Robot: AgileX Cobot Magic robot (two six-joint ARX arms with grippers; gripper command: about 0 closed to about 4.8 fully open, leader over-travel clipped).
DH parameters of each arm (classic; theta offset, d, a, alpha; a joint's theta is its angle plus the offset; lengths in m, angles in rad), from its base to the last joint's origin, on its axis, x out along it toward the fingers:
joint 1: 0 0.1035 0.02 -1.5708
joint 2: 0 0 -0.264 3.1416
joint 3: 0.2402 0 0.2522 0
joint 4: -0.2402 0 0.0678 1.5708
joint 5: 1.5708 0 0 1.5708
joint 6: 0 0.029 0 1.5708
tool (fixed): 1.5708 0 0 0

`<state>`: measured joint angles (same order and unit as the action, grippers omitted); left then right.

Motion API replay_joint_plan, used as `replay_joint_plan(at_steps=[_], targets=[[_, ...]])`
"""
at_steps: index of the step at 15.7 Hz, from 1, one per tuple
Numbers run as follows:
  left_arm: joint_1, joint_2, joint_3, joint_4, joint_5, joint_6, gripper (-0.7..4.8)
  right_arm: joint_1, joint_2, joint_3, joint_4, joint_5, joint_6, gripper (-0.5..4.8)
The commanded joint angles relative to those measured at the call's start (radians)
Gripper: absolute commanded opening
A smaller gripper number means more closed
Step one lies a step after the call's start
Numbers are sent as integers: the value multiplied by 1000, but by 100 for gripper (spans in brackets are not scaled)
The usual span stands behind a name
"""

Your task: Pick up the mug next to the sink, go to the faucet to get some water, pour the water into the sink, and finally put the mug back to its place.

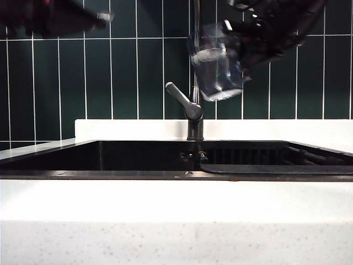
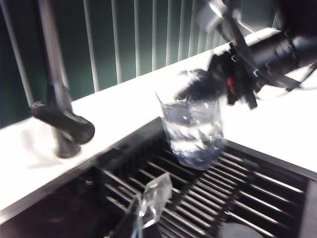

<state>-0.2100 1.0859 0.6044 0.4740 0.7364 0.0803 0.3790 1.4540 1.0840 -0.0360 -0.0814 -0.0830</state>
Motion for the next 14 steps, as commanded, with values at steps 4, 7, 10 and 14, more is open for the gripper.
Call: replay_joint_plan(at_steps=[4,7,10,14], targets=[[-66,-201,-167,7,-130,-62,-6,12,-93,-39,-55,178,-238,-9],[-66,-253,-214,10,-130,-81,-6,13,-94,-39,-102,211,-291,-9],[-66,-290,-253,16,-122,-109,-6,13,-94,-39,-114,241,-352,-9],[-66,-380,-322,59,-108,-156,-6,13,-94,-39,-117,335,-514,-9]])
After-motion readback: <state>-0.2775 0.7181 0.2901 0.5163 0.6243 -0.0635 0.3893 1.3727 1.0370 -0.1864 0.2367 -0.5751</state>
